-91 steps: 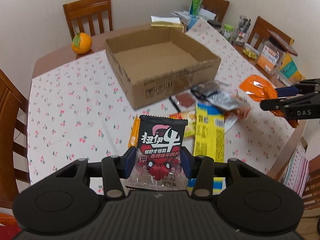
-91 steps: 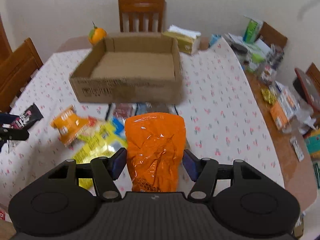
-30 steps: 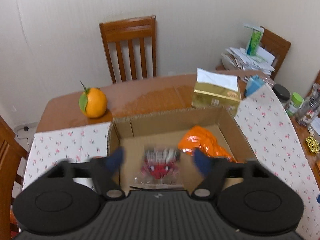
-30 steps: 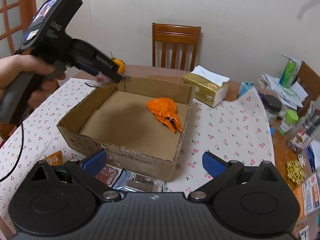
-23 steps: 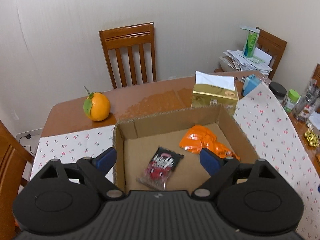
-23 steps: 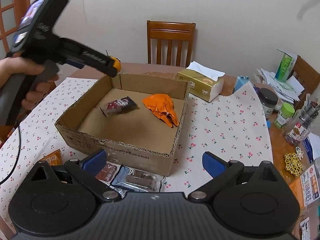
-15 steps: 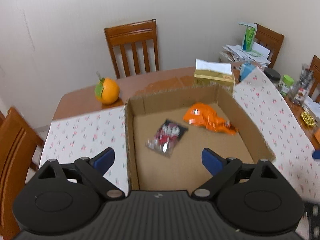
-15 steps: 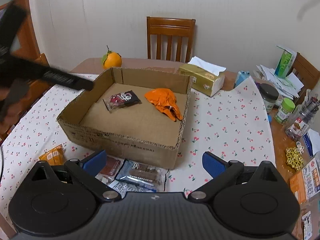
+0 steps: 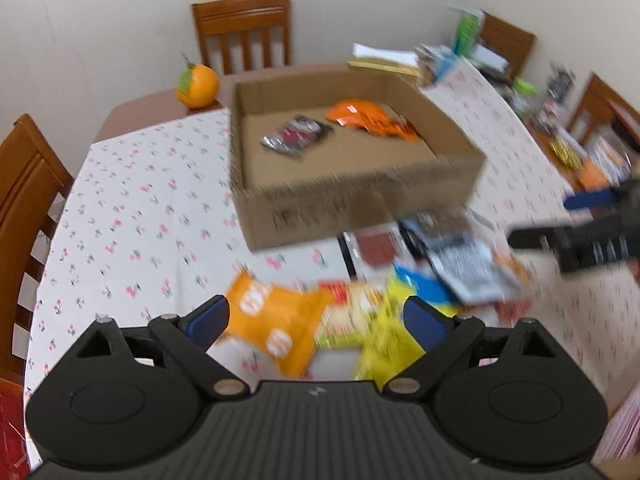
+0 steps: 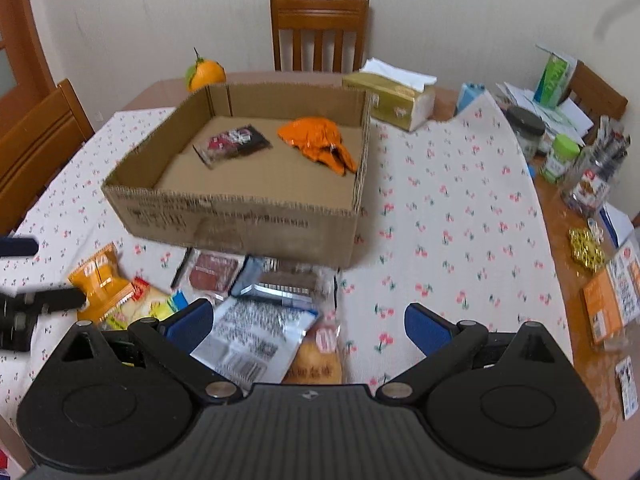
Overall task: Organize snacks
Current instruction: 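Grasp the long yellow-and-blue packet with the left gripper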
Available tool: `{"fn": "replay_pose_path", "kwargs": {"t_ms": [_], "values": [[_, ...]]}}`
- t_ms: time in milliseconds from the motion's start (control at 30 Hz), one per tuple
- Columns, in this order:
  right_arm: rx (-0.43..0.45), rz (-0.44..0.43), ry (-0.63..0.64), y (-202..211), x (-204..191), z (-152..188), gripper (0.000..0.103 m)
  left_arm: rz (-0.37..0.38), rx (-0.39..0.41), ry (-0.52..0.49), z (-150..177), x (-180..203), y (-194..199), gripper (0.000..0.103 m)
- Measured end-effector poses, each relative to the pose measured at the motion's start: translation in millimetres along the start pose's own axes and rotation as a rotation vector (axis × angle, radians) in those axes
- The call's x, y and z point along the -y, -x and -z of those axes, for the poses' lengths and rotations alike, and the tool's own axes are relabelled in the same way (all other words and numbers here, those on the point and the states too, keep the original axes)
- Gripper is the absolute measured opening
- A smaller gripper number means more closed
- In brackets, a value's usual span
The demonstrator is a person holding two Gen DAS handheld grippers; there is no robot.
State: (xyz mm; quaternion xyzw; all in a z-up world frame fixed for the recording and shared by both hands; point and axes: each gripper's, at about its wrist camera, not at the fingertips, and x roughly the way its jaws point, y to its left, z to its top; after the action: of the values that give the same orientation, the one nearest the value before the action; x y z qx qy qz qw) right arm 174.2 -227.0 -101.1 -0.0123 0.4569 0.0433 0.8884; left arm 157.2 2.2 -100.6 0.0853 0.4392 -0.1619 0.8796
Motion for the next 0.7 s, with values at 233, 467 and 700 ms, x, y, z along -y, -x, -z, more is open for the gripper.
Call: {"fn": "replay_pose_path", "kwargs": {"t_ms": [233,467,700], "values": [[-0.009,-0.001,-0.019,4.3,-4.9,4.2,0.103,0.078,-0.076,-0.132,31.7,25.0,-11.5,0.094],[-0.022,-0.003,-0.028,4.9,-7.6,11.1,0.103,0.088,-0.097,-0.24,48.8,43.2,-27.3,0.094],[-0.041,0.008,-0.061,4.4,-1.7,22.4,0.103,0.117,-0.112,-0.288,49.0,51.4,-43.4,0.088]]}}
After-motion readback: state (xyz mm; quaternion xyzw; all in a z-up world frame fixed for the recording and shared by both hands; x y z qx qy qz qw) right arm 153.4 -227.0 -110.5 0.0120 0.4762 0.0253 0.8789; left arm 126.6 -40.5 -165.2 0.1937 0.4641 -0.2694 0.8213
